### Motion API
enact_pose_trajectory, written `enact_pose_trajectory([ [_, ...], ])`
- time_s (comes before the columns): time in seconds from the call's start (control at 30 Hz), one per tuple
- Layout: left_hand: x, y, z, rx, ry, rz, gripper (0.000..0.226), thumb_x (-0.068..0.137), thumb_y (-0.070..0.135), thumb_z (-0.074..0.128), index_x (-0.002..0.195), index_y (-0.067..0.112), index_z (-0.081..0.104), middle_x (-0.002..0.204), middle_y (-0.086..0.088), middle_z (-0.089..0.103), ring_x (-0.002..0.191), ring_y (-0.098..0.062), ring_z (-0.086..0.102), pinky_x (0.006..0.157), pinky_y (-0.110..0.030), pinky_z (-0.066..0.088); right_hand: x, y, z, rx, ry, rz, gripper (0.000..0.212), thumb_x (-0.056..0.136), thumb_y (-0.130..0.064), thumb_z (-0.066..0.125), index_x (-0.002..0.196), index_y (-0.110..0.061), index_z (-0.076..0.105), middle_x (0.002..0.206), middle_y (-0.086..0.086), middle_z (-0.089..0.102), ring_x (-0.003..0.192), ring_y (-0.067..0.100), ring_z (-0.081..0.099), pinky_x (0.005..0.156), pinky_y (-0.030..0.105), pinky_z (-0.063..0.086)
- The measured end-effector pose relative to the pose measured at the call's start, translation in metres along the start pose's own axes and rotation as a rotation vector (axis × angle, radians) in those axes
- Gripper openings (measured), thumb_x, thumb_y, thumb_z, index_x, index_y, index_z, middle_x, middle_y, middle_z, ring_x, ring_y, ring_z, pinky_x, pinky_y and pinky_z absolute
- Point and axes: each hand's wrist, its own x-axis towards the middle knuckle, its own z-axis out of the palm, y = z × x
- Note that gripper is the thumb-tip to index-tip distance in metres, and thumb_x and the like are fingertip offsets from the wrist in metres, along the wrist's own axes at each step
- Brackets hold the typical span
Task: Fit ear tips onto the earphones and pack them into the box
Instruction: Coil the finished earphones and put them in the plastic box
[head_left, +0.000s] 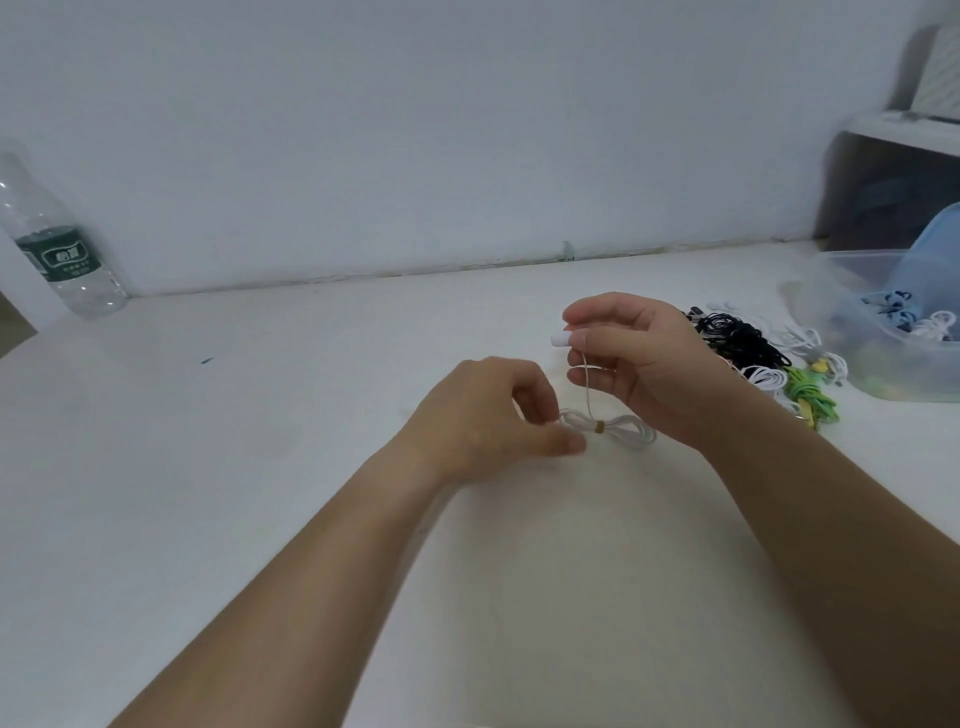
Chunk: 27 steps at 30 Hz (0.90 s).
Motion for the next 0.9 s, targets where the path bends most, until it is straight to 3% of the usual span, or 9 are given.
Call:
enact_pose_trajectory([
  [0.07, -0.001, 0.000, 0.001, 0.104, -0.042, -0.024, 0.027, 0.066, 0.048, 0.085, 0.081, 0.036, 0.067, 0.081, 0.021, 0.069, 0.074, 0.010, 0.055, 0.065, -0.022, 0.047, 0.001, 0.001, 0.000, -0.001, 0.010, 0.003, 0.017, 0.089, 0.008, 0.062, 0.098, -0.006, 0.067, 0.079, 0.006, 0.073, 0.066, 0.015, 0.063, 0.068, 0.027, 0.057],
  [0.17, 0.000, -0.001, 0.000, 0.125, -0.070, -0.011, 0.021, 0.070, 0.039, 0.083, 0.084, 0.036, 0.067, 0.079, 0.021, 0.069, 0.067, 0.009, 0.054, 0.062, -0.021, 0.045, 0.004, 0.003, -0.002, -0.066, 0.072, 0.005, 0.015, 0.089, 0.006, 0.064, 0.095, -0.006, 0.069, 0.075, 0.005, 0.070, 0.065, 0.016, 0.062, 0.067, 0.027, 0.057],
  [0.3, 0.001, -0.001, -0.002, 0.053, -0.007, 0.016, 0.017, 0.074, 0.033, 0.080, 0.083, 0.035, 0.066, 0.078, 0.018, 0.070, 0.068, 0.002, 0.061, 0.065, -0.024, 0.053, 0.010, 0.013, -0.011, -0.678, 0.218, -0.100, 0.014, 0.080, -0.005, 0.074, 0.086, -0.017, 0.073, 0.070, -0.004, 0.068, 0.059, 0.004, 0.060, 0.061, 0.022, 0.049],
  [0.43, 0.000, -0.002, -0.007, -0.098, 0.115, 0.016, 0.018, 0.076, 0.029, 0.084, 0.078, 0.031, 0.067, 0.079, 0.013, 0.071, 0.069, -0.005, 0.068, 0.062, -0.020, 0.054, 0.011, 0.020, -0.009, -0.946, 0.145, -0.093, 0.016, 0.077, -0.011, 0.073, 0.082, -0.026, 0.074, 0.075, -0.010, 0.070, 0.053, -0.010, 0.055, 0.052, 0.006, 0.038],
  [0.57, 0.001, 0.000, -0.006, -0.230, 0.168, -0.010, 0.016, 0.076, 0.020, 0.086, 0.074, 0.023, 0.071, 0.077, 0.010, 0.073, 0.067, -0.001, 0.069, 0.058, -0.009, 0.044, 0.013, 0.025, -0.008, -1.065, 0.044, -0.086, 0.016, 0.080, -0.014, 0.069, 0.084, -0.029, 0.073, 0.082, -0.009, 0.072, 0.058, -0.010, 0.056, 0.053, 0.006, 0.039],
  [0.67, 0.001, -0.001, -0.005, -0.383, 0.171, -0.047, 0.011, 0.077, 0.016, 0.086, 0.079, 0.018, 0.075, 0.078, 0.004, 0.076, 0.072, -0.010, 0.073, 0.067, -0.018, 0.052, 0.011, 0.024, -0.004, -1.107, 0.093, -0.191, 0.017, 0.082, -0.016, 0.067, 0.086, -0.032, 0.072, 0.091, -0.011, 0.069, 0.070, -0.002, 0.057, 0.067, 0.019, 0.045],
  [0.73, 0.001, -0.003, -0.006, -0.492, 0.174, -0.097, 0.008, 0.080, 0.014, 0.083, 0.084, 0.015, 0.077, 0.078, -0.001, 0.077, 0.076, -0.014, 0.074, 0.075, -0.026, 0.057, 0.007, 0.020, 0.001, -0.962, 0.096, -0.249, 0.027, 0.083, -0.009, 0.060, 0.086, -0.033, 0.072, 0.093, -0.012, 0.070, 0.074, 0.007, 0.061, 0.068, 0.027, 0.044],
  [0.83, 0.002, -0.006, -0.010, -0.761, 0.149, -0.189, 0.012, 0.085, 0.003, 0.077, 0.096, 0.005, 0.077, 0.088, -0.012, 0.078, 0.085, -0.019, 0.075, 0.083, -0.026, 0.059, 0.002, 0.015, 0.007, -0.698, -0.055, -0.243, 0.035, 0.079, -0.002, 0.053, 0.093, -0.027, 0.074, 0.090, -0.006, 0.075, 0.085, 0.040, 0.066, 0.075, 0.051, 0.054],
  [0.9, 0.003, -0.008, -0.013, -0.928, 0.105, -0.220, 0.017, 0.088, -0.004, 0.071, 0.104, 0.000, 0.074, 0.098, -0.016, 0.077, 0.092, -0.022, 0.075, 0.083, -0.023, 0.058, 0.001, 0.016, 0.009, -0.639, -0.086, -0.237, 0.027, 0.084, -0.002, 0.061, 0.098, -0.022, 0.073, 0.091, -0.005, 0.076, 0.088, 0.039, 0.069, 0.078, 0.054, 0.055],
])
